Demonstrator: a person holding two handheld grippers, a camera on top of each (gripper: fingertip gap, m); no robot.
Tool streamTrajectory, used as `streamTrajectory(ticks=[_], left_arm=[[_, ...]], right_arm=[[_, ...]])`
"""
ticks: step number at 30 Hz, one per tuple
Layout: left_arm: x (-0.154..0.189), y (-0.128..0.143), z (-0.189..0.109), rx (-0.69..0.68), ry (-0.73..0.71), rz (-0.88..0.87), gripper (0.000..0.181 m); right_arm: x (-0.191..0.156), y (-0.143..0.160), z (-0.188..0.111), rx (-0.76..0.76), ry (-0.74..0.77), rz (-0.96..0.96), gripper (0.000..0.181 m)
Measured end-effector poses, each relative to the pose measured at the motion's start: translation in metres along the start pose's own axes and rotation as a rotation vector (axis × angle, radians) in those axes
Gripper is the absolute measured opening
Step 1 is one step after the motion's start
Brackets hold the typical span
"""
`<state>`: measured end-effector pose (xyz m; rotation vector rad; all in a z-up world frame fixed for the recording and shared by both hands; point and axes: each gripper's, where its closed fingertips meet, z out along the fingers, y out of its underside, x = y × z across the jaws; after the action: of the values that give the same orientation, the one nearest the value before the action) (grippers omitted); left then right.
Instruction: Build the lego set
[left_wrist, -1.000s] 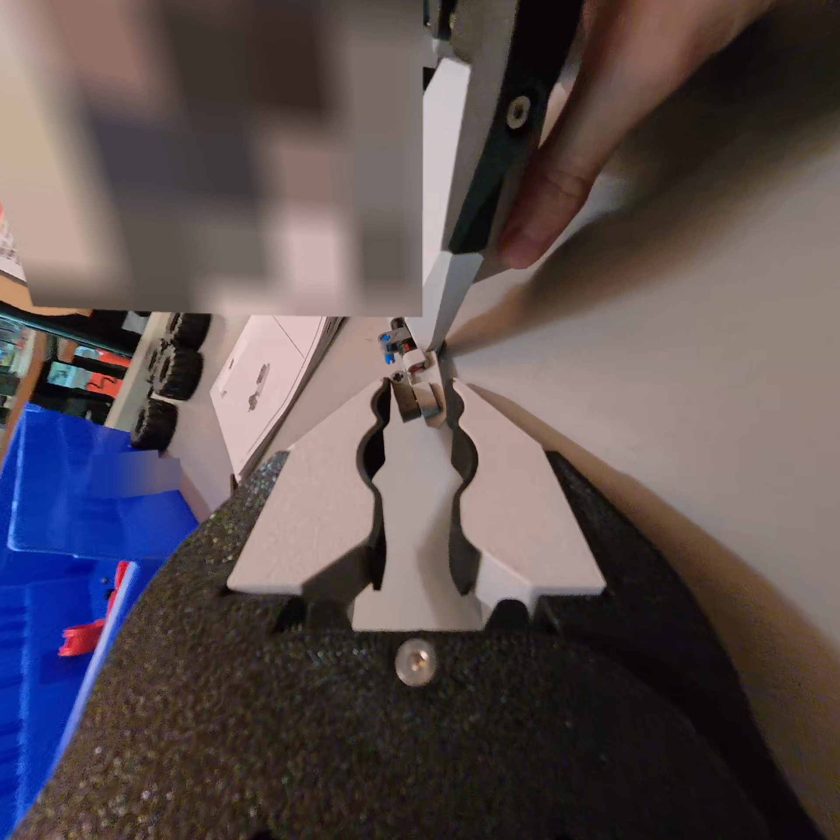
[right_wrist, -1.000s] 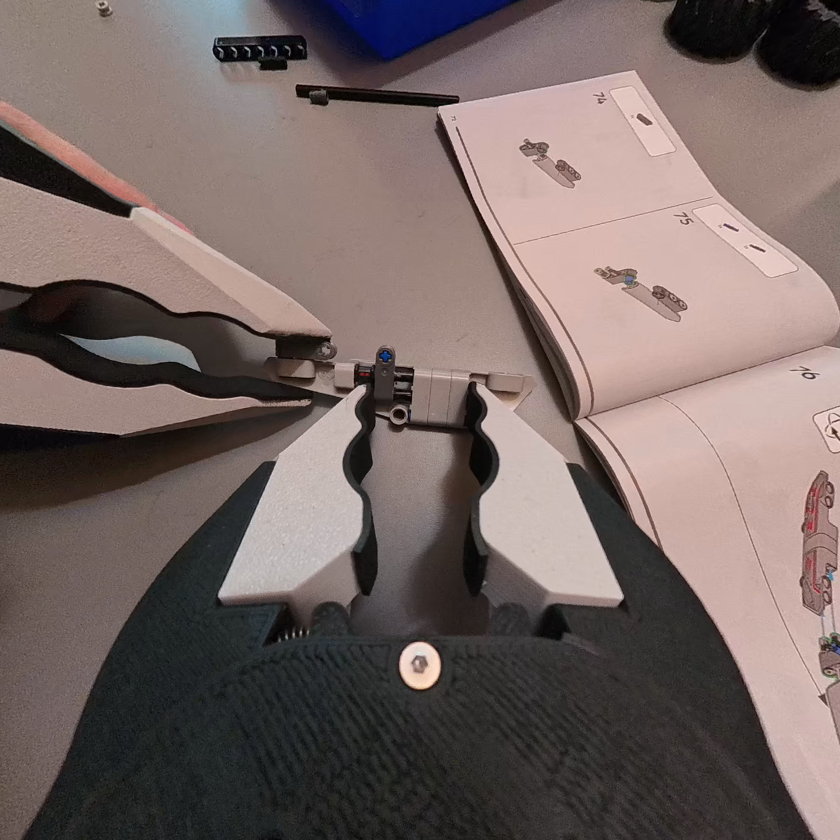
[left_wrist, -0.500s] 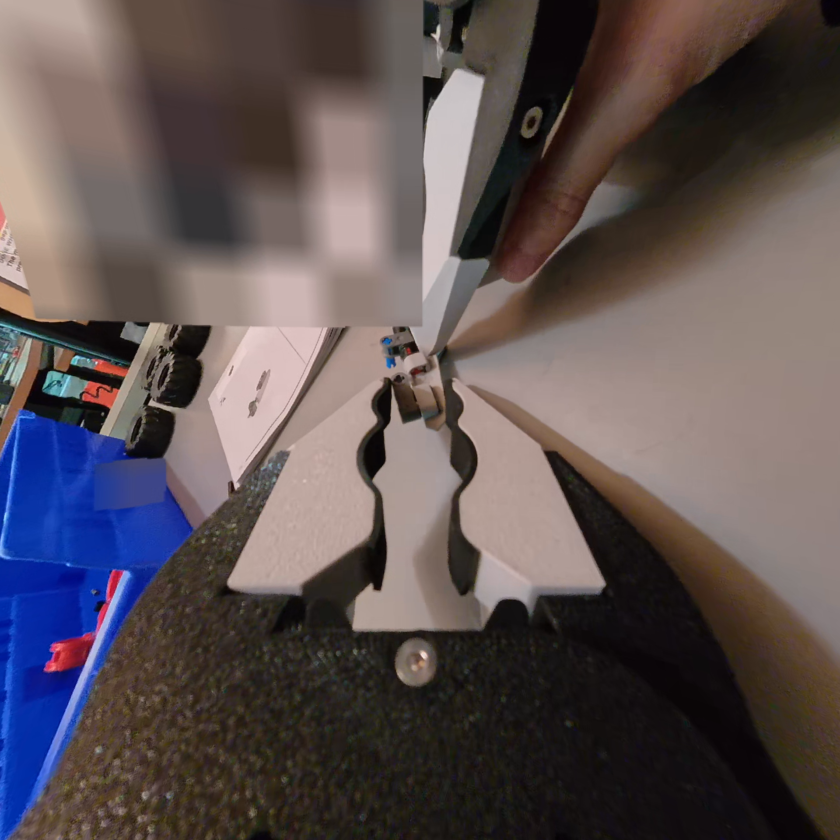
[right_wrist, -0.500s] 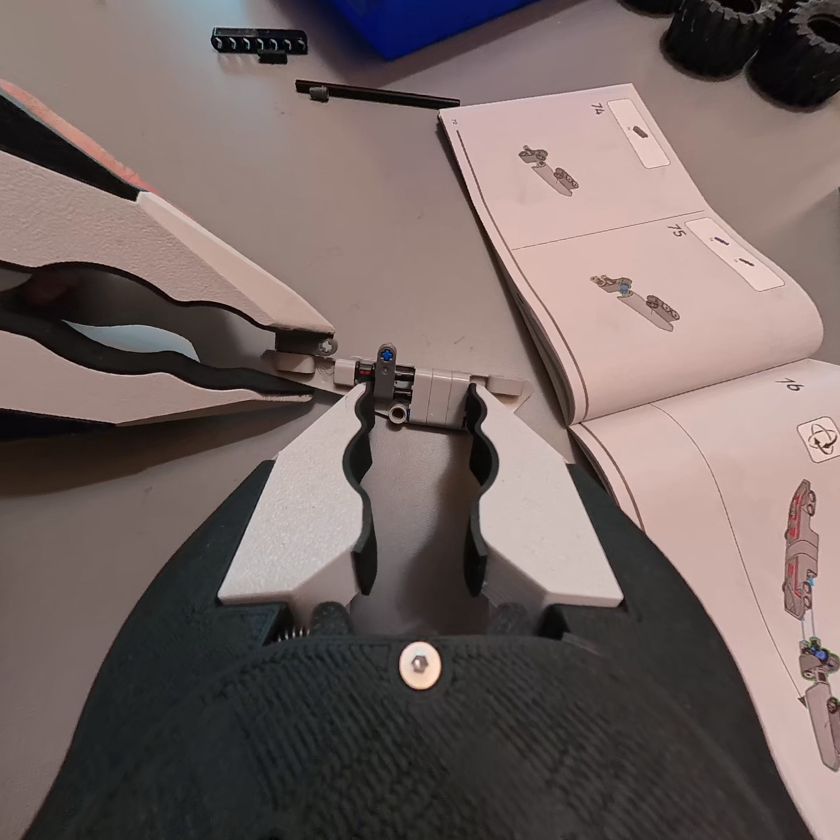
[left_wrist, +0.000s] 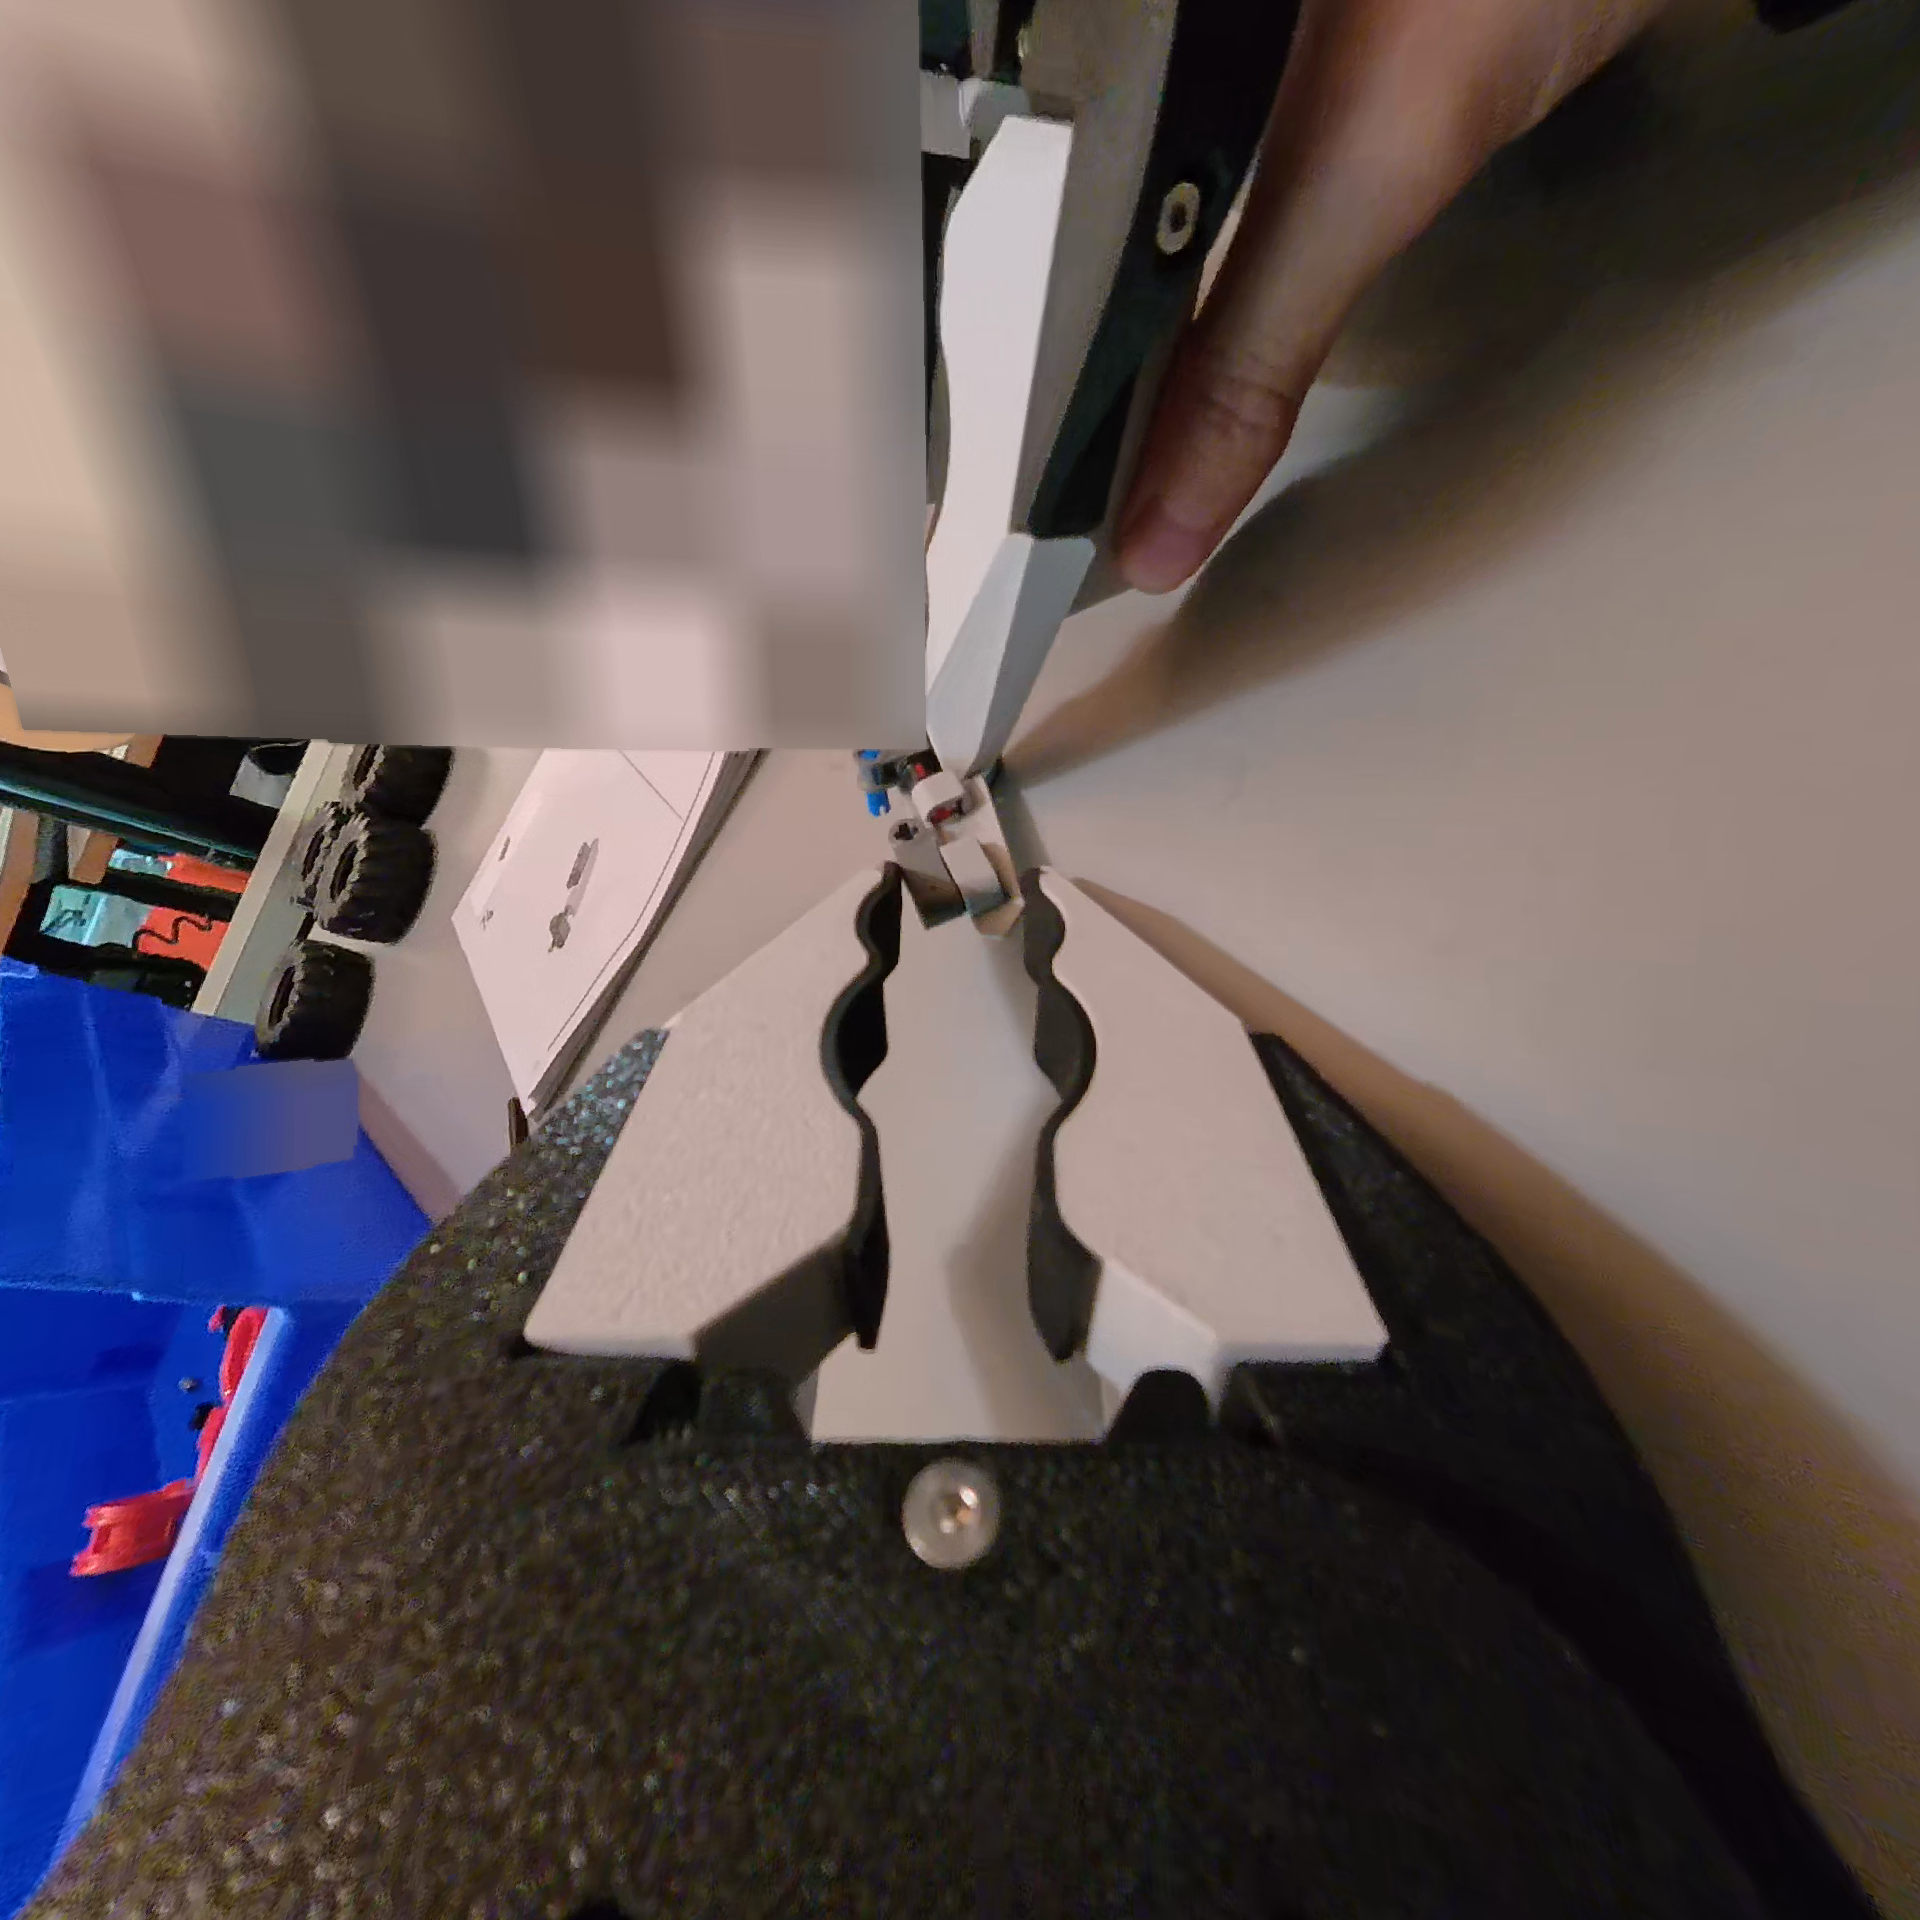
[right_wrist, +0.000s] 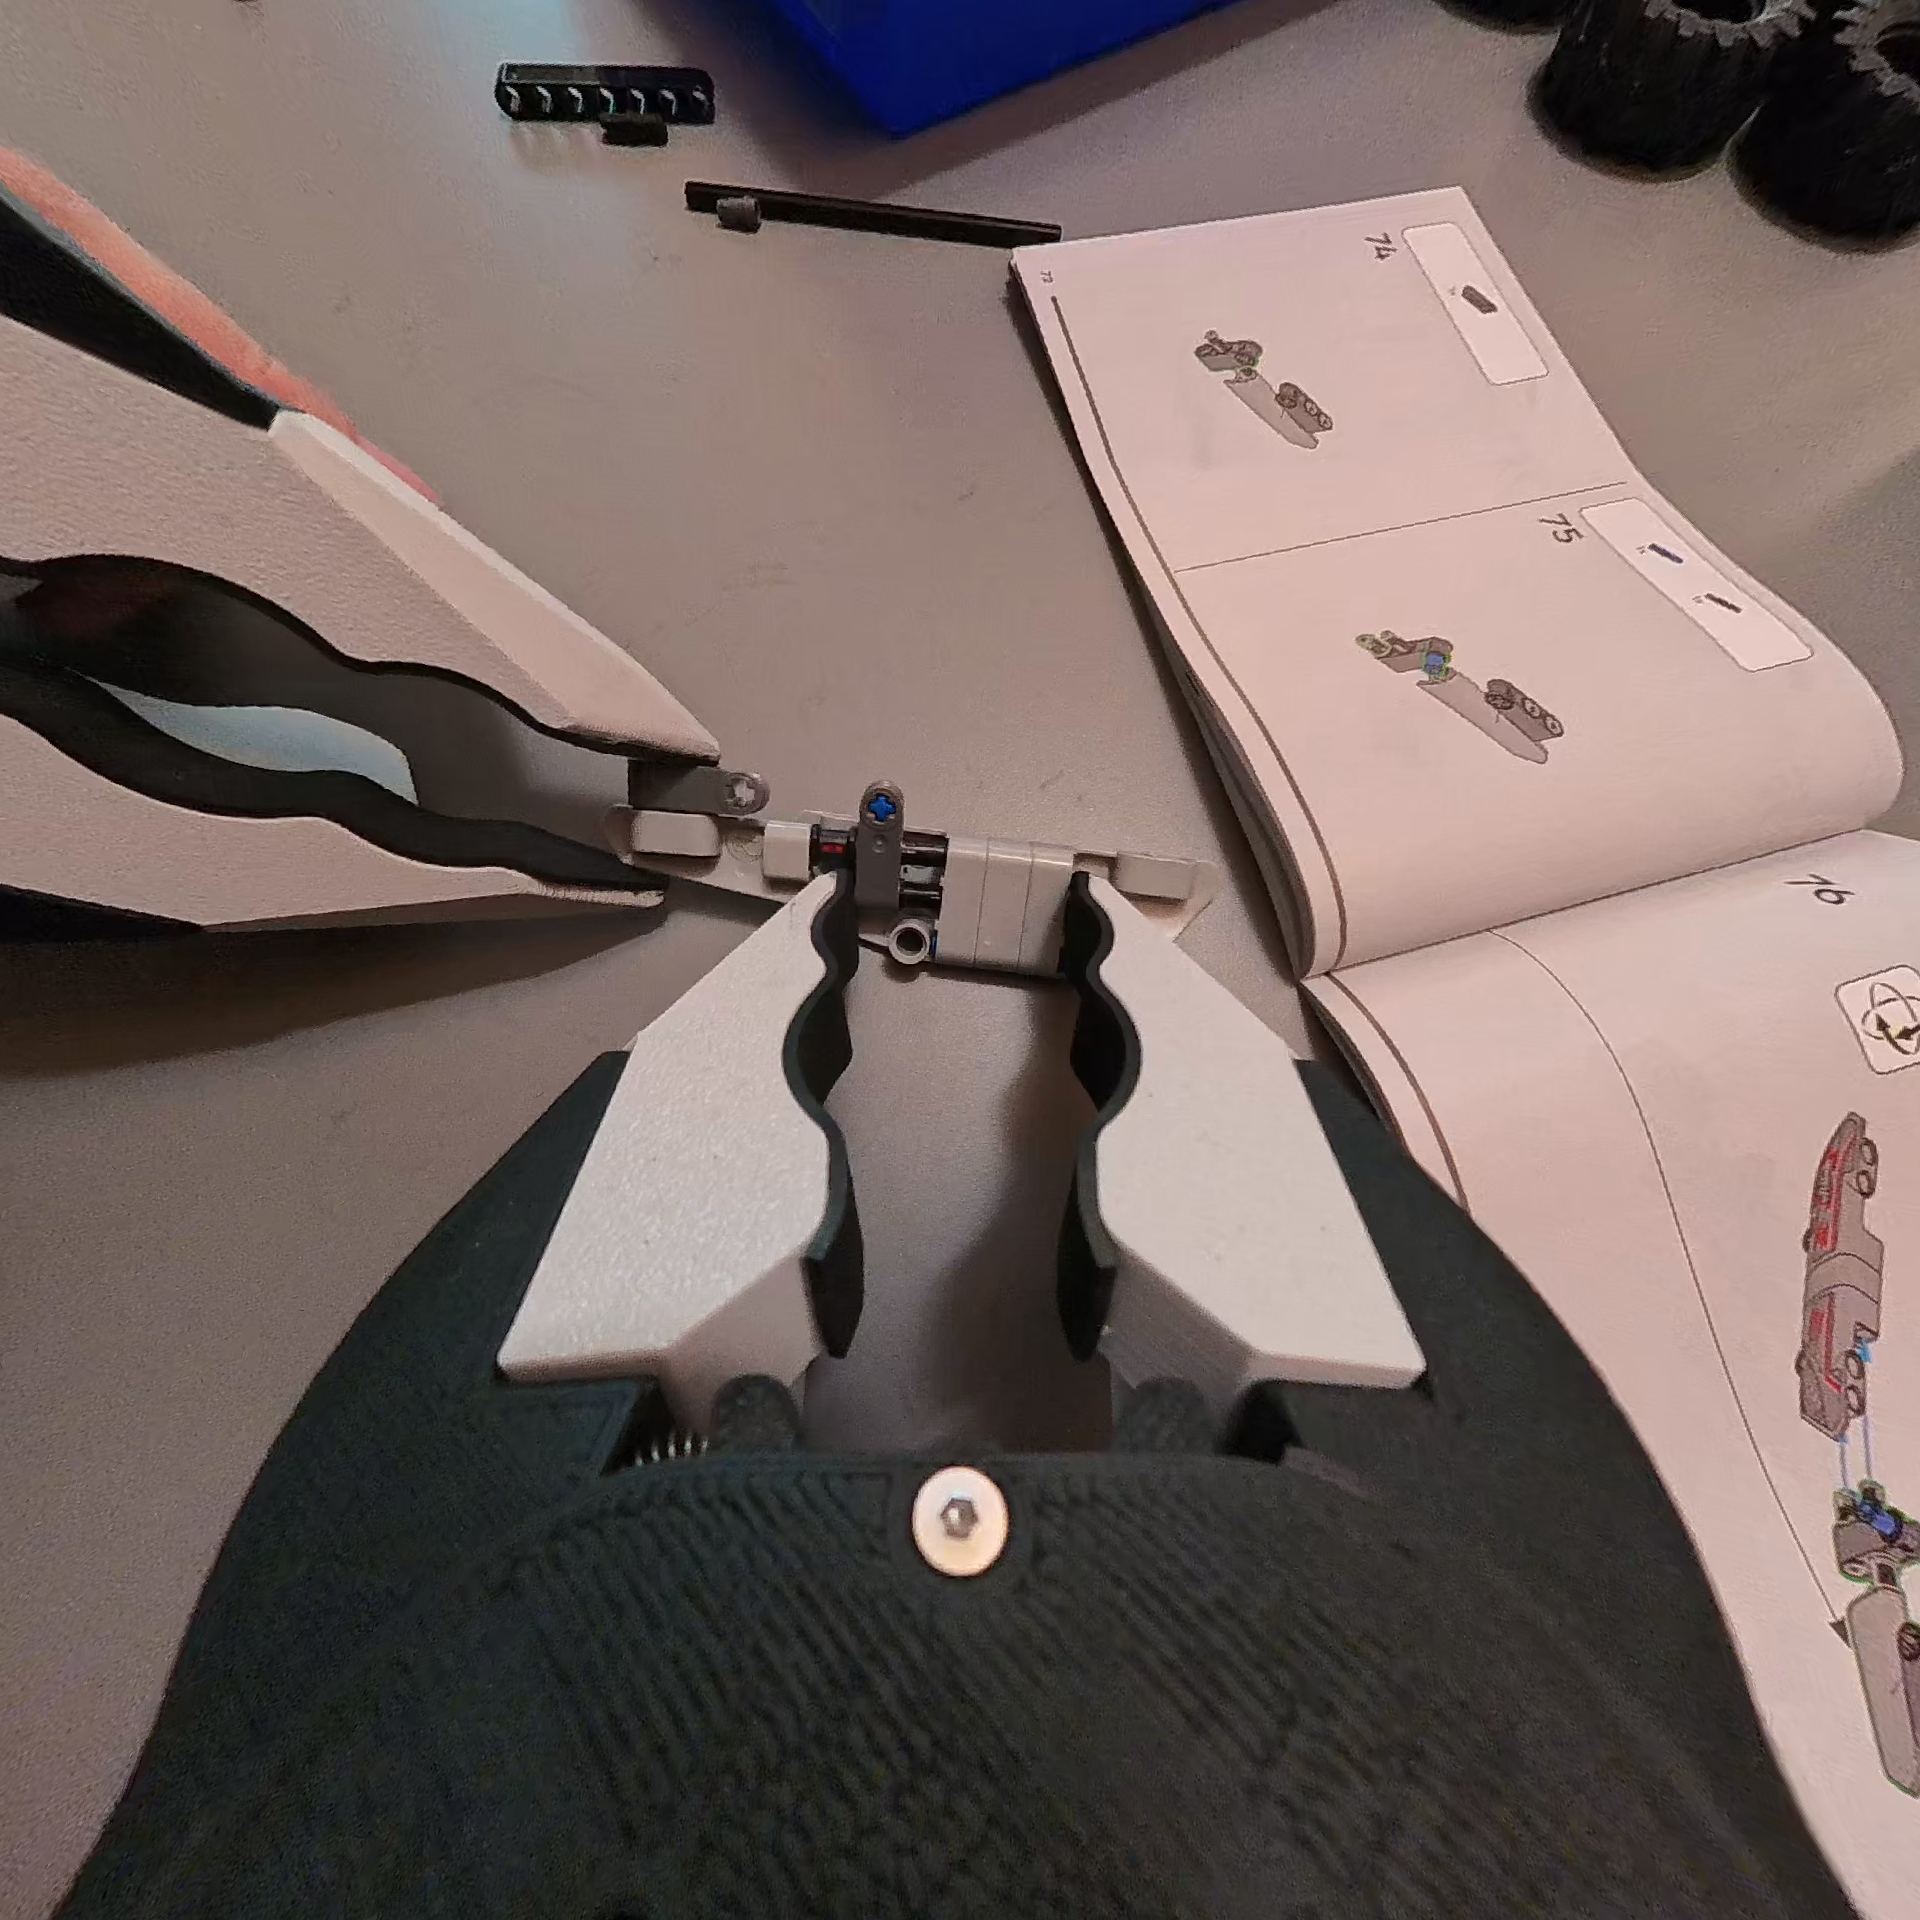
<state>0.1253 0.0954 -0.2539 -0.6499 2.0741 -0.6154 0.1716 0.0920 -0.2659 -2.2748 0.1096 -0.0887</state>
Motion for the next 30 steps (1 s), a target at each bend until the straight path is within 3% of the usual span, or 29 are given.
streamTrajectory(ticks=[14, 22, 30], left_arm=[[-0.0012, -0.0016, 0.0001, 0.042, 0.01, 0.03, 0.02], [-0.0048, -0.0051, -0.0024, 0.096, 0.149, -0.132, 0.019], [-0.0045, -0.0066, -0.0019, 0.091, 0.066, -0.057, 0.018]], right_arm=[[0.0011, -0.001, 0.0006, 0.002, -0.011, -0.005, 0.04], [0.0008, -0.002, 0.0002, 0.008, -0.052, 0.034, 0.041], [0.0023, -0.0015, 0.0011, 0.001, -0.032, 0.015, 0.04]])
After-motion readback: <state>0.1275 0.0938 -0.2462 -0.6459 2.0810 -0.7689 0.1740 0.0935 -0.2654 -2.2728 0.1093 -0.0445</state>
